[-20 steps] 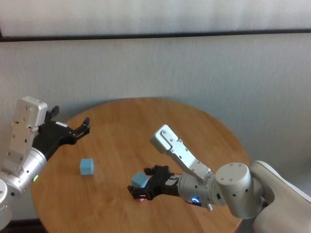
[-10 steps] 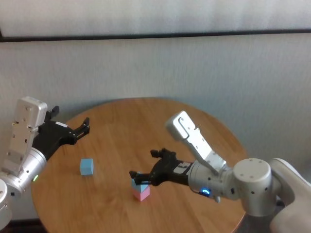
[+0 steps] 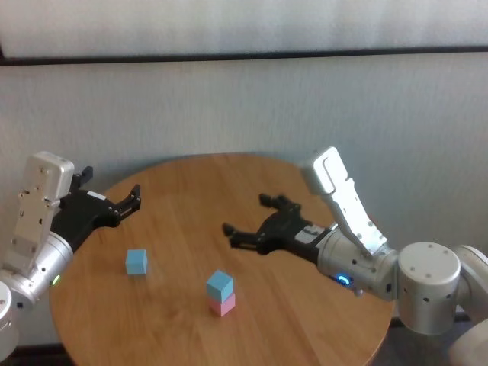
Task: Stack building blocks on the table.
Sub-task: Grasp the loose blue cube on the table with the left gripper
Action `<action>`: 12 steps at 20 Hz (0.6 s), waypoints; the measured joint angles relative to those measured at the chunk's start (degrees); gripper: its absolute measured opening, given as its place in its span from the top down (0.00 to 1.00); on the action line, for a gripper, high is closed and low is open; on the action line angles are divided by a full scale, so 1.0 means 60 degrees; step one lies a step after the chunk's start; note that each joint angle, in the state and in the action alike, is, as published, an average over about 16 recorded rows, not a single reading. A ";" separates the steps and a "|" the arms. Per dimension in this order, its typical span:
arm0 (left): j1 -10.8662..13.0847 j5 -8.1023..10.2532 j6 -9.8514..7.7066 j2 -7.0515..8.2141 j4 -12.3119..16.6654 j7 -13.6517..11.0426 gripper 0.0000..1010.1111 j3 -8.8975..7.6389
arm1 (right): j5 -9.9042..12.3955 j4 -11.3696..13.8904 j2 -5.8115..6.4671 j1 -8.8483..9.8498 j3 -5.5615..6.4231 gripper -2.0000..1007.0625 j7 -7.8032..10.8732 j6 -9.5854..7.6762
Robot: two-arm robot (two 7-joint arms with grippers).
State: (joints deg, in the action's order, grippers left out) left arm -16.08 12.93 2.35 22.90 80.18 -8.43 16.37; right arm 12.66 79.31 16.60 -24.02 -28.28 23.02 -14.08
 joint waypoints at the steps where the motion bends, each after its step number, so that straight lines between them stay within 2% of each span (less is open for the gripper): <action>1: 0.0000 0.0000 0.0000 0.0000 0.0000 0.0000 0.01 0.0000 | -0.0056 -0.0005 0.0012 0.0017 0.0050 0.00 -0.0129 0.0140; 7: 0.0002 0.0000 -0.0022 0.0002 0.0008 -0.0017 0.01 0.0001 | -0.0481 -0.0167 0.0030 0.0058 0.0240 0.00 -0.0798 0.0818; 12: 0.0087 0.0070 -0.0325 -0.0047 0.0152 -0.0031 0.01 -0.0026 | -0.0762 -0.0325 0.0018 0.0044 0.0288 0.00 -0.1059 0.1057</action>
State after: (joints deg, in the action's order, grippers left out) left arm -15.56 13.35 0.40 22.62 81.09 -8.62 16.22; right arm 8.09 77.36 16.71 -23.76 -26.55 16.66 -7.74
